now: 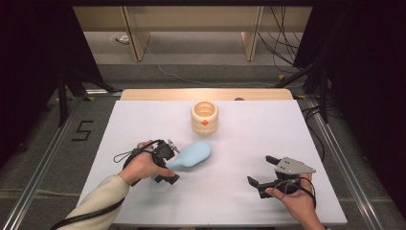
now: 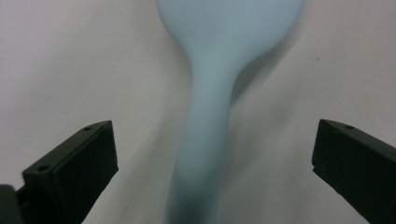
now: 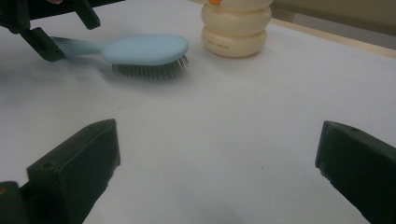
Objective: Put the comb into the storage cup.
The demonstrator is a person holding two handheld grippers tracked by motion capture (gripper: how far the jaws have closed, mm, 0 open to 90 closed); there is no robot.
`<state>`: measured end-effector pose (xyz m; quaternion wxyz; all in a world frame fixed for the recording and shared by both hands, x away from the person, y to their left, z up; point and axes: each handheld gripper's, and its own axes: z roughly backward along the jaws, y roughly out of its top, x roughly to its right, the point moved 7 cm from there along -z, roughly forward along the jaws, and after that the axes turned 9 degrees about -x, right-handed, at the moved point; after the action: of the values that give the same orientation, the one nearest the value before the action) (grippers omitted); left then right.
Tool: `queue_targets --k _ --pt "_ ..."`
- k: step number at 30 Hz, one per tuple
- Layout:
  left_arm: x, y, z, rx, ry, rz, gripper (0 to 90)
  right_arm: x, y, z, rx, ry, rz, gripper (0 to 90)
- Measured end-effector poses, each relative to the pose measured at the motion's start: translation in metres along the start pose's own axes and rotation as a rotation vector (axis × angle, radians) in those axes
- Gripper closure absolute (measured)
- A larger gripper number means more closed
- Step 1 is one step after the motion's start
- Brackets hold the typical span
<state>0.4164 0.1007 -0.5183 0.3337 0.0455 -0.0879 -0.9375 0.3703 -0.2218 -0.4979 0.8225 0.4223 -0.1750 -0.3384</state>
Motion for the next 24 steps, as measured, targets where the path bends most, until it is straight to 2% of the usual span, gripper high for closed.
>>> queue_targets --k 12,14,17,24 --pt "-0.004 0.008 -0.001 -0.031 0.001 -0.046 0.9 0.0 0.0 0.0 0.004 0.003 -0.003 0.9" --pt "-0.005 0.008 -0.002 -0.035 -0.004 -0.056 2.9 0.0 0.0 0.0 0.004 0.002 -0.003 0.9" --pt "-0.004 0.009 -0.002 -0.038 -0.024 -0.046 6.4 0.0 0.0 0.0 0.004 0.002 -0.003 0.9" --pt "-0.006 0.013 -0.003 -0.048 -0.024 -0.066 15.1 0.0 0.0 0.0 0.004 0.001 -0.002 0.9"
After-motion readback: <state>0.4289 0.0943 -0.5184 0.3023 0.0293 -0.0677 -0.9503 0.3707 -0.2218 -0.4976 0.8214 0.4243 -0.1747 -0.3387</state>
